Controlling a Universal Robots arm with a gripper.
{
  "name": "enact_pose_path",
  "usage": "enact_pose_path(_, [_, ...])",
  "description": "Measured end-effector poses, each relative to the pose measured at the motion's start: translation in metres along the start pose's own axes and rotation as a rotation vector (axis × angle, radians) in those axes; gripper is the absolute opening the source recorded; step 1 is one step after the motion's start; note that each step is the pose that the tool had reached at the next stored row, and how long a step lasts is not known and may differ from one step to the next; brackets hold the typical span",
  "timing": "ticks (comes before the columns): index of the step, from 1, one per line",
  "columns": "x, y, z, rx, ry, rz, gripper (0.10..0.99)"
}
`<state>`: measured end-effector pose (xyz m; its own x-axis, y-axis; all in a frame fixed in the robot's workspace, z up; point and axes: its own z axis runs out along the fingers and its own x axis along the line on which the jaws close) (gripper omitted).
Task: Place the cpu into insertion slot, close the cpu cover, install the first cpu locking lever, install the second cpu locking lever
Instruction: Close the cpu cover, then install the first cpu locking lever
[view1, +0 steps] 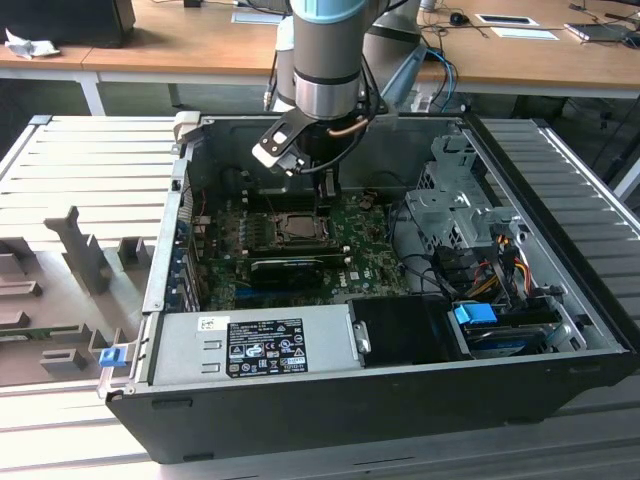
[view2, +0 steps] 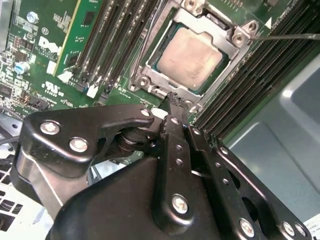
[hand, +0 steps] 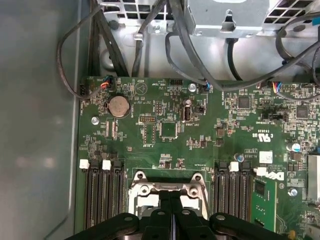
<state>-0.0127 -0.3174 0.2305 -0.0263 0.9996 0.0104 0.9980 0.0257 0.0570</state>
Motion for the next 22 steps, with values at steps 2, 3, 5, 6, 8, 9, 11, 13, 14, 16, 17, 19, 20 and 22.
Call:
enact_pose_path(2, [0.0002,-0.0048,0.0011,0.000,0.0004,0.000,0.106])
enact_pose_path(3, [0.0002,-0.0090,0.0027,0.000,0.0001,0.000,0.106])
enact_pose_path(5, [0.0003,-0.0132,0.0052,0.000,0.0002,-0.004,0.106])
enact_pose_path(6, [0.0003,-0.0150,0.0057,0.000,0.0003,-0.005,0.106])
enact_pose_path(8, [0.0004,-0.0199,0.0060,0.000,0.0005,-0.009,0.106])
enact_pose_path(9, [0.0005,-0.0223,0.0059,0.000,0.0007,-0.010,0.106])
enact_pose_path(11, [0.0007,-0.0274,0.0057,0.000,0.0008,-0.013,0.106])
enact_pose_path(13, [0.0008,-0.0307,0.0056,0.000,0.0009,-0.014,0.106])
enact_pose_path(14, [0.0008,-0.0319,0.0055,0.000,0.0008,-0.014,0.106])
enact_pose_path(16, [0.0008,-0.0345,0.0054,0.000,0.0009,-0.014,0.106])
enact_pose_path(17, [0.0009,-0.0353,0.0054,0.000,0.0009,-0.014,0.106])
enact_pose_path(19, [0.0009,-0.0355,0.0053,0.000,0.0009,-0.014,0.106])
enact_pose_path(20, [0.0009,-0.0356,0.0053,0.000,0.0008,-0.014,0.106])
enact_pose_path(22, [0.0008,-0.0356,0.0046,0.000,0.0002,-0.014,0.106])
